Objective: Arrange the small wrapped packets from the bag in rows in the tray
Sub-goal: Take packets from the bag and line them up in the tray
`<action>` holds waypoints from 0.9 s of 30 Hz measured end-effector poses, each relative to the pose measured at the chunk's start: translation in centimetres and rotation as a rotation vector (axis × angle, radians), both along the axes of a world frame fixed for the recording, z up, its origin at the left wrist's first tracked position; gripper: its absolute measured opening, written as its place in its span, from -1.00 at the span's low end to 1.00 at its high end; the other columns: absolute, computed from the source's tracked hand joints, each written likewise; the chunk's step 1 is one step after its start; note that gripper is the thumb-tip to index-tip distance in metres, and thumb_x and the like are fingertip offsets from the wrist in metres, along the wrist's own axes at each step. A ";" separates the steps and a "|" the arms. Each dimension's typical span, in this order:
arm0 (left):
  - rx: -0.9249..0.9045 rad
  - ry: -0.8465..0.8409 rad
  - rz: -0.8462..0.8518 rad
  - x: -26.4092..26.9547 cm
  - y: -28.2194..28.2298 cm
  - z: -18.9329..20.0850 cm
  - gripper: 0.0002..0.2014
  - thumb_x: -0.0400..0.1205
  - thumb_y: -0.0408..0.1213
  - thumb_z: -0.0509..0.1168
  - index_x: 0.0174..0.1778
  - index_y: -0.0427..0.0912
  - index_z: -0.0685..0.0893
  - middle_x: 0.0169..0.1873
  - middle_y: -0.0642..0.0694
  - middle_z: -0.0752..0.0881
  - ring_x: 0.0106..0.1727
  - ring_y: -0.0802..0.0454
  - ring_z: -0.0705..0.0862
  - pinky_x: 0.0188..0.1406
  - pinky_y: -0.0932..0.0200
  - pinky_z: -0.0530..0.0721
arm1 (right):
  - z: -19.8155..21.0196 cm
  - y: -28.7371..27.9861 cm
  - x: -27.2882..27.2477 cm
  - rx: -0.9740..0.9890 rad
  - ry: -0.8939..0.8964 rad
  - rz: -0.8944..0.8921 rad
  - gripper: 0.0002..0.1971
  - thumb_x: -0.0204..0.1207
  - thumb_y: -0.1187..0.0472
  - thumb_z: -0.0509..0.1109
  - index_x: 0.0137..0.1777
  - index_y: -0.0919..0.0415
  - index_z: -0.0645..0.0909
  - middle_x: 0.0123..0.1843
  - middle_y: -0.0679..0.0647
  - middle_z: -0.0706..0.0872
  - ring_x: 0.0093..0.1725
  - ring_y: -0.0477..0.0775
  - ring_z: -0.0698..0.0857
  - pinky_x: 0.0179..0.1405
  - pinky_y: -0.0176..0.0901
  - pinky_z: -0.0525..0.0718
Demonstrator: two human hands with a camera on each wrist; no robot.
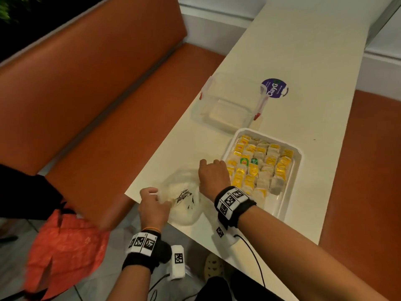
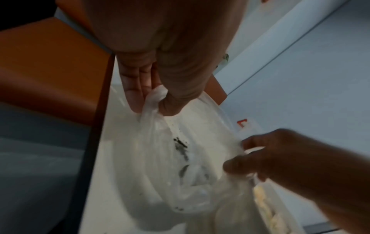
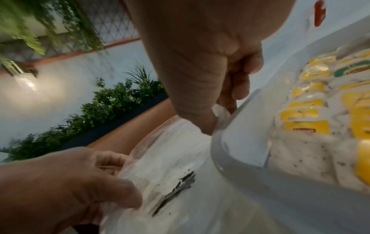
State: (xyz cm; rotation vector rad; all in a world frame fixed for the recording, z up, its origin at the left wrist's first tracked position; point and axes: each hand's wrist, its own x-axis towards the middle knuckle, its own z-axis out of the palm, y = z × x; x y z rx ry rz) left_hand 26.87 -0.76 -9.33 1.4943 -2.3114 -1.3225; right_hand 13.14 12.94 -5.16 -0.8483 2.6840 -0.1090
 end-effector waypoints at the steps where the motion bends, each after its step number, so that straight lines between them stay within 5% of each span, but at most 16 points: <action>1: 0.014 0.030 0.001 0.1 -0.2 0.2 -0.47 0.47 -0.41 0.64 0.23 -0.05 0.53 -0.03 -0.09 0.77 0.05 -0.18 0.78 0.01 -0.01 0.73 | 0.1 -0.1 -0.2 -0.006 -0.023 -0.007 -0.63 0.54 0.25 0.41 0.32 0.28 0.50 0.10 0.21 0.77 0.21 0.32 0.67 0.16 0.08 0.47; 7: 0.030 0.135 -0.003 0.8 -2.3 2.4 -0.74 0.46 -0.15 0.71 -0.08 0.17 0.78 -0.12 0.11 0.84 -0.10 0.00 0.84 0.01 -0.15 0.86 | 1.6 1.2 -0.2 -0.247 -0.196 -0.187 -0.55 0.49 0.19 0.47 0.39 0.14 0.58 0.03 0.15 0.81 0.06 0.28 0.77 -0.13 -0.08 0.49; 11: 0.191 0.245 0.051 0.6 -2.3 3.6 -0.75 0.48 -0.28 0.68 0.01 0.03 0.85 -0.23 -0.02 0.88 -0.34 0.03 0.77 -0.09 -0.04 0.86 | 2.5 2.4 -0.4 -0.262 -0.217 -0.219 -0.54 0.48 0.20 0.48 0.39 0.16 0.58 0.00 0.13 0.81 0.03 0.26 0.77 -0.18 -0.08 0.49; 16: 0.355 0.219 0.105 -0.2 -2.8 2.8 -0.69 0.62 -0.33 0.58 0.25 -0.06 0.75 -0.03 -0.13 0.88 -0.08 -0.04 0.80 0.16 -0.03 0.78 | 2.8 3.0 0.1 -0.196 -0.031 -0.146 -0.48 0.51 0.18 0.54 0.46 0.19 0.54 0.22 0.17 0.73 0.22 0.28 0.66 0.17 0.07 0.60; 20: 0.363 0.162 0.101 -0.4 -2.4 0.8 -0.64 0.71 -0.28 0.45 0.42 -0.09 0.60 0.07 -0.19 0.84 0.09 -0.13 0.78 0.25 -0.11 0.72 | 1.7 1.5 1.8 -0.389 -0.029 0.017 -0.63 0.53 0.36 0.50 0.32 0.09 0.68 0.19 0.07 0.71 0.21 0.18 0.63 0.04 0.01 0.60; 24: 0.361 0.119 0.110 -0.3 -1.6 0.1 -0.52 0.54 -0.16 0.66 0.29 -0.01 0.60 0.02 -0.04 0.82 0.04 -0.02 0.80 0.05 -0.01 0.76 | -0.6 -1.2 3.5 -0.253 -0.189 0.204 -0.68 0.62 0.41 0.35 0.32 0.21 0.74 0.20 0.18 0.75 0.25 0.28 0.69 0.08 0.08 0.70; 27: 0.209 -0.004 0.048 -0.4 -0.9 -0.1 -0.73 0.53 -0.17 0.66 -0.02 -0.05 0.70 -0.15 0.05 0.79 -0.10 0.05 0.76 -0.22 0.14 0.65 | -2.1 -3.2 4.2 -0.126 -0.193 0.238 -0.75 0.66 0.33 0.37 0.29 0.27 0.72 0.20 0.24 0.74 0.22 0.32 0.73 0.01 0.05 0.65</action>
